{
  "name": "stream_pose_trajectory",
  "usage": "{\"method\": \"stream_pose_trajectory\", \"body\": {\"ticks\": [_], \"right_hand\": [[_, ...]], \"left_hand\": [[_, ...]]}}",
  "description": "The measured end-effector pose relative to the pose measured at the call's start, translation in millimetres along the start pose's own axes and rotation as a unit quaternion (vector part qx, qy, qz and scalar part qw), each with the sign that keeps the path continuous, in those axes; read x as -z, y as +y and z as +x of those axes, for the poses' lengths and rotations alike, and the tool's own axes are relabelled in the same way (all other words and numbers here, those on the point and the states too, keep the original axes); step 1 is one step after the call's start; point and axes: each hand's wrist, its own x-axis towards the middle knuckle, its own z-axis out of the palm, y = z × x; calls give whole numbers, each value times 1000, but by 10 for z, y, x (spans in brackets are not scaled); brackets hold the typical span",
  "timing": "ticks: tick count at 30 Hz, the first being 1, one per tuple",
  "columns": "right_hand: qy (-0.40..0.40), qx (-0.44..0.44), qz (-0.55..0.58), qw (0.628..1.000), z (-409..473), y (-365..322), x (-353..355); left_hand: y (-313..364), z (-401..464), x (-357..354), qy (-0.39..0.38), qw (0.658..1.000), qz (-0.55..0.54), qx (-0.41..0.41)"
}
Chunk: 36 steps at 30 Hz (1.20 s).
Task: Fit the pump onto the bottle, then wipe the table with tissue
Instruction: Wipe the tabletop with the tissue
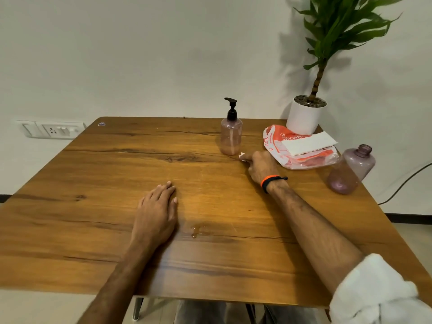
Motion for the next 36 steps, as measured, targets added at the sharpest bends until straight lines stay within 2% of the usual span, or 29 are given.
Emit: {"method": "stream_pose_trajectory", "body": {"ticks": [5,10,12,14,17,21,26,29,33,34,36], "right_hand": [[-48,116,53,991,-472,-338,-85],[-120,256,79,956,-1021,-654,-165],[-114,240,137,954,-999,-682,-71],[-36,189,190,963,-812,-662,32],[74,77,138,985,-388,-520,98],[24,3,38,999,-49,-352,-56],[-8,41,46,998,-115,-522,-216],[-58,140,63,986,-449,-782,-299],[-131,271,121,946,-810,-963,-348],[-133,266,151,943,-790,-970,-307],[-83,220,210,949,-594,-950,-233]], "left_hand": [[-2,4,-3,-3,1000,5,-1],[10,-2,-1,-3,1000,2,1],[19,-9,7,-2,1000,1,2],[25,-11,17,-4,1000,-1,2],[27,-12,17,-4,1000,-2,0],[4,-12,-3,-1,1000,0,1],[7,-4,5,-3,1000,1,0],[8,-3,-1,-4,1000,-1,2],[25,-12,8,-1,1000,-1,2],[25,-13,11,-2,1000,-1,2],[21,-8,14,-3,1000,-1,4]]}}
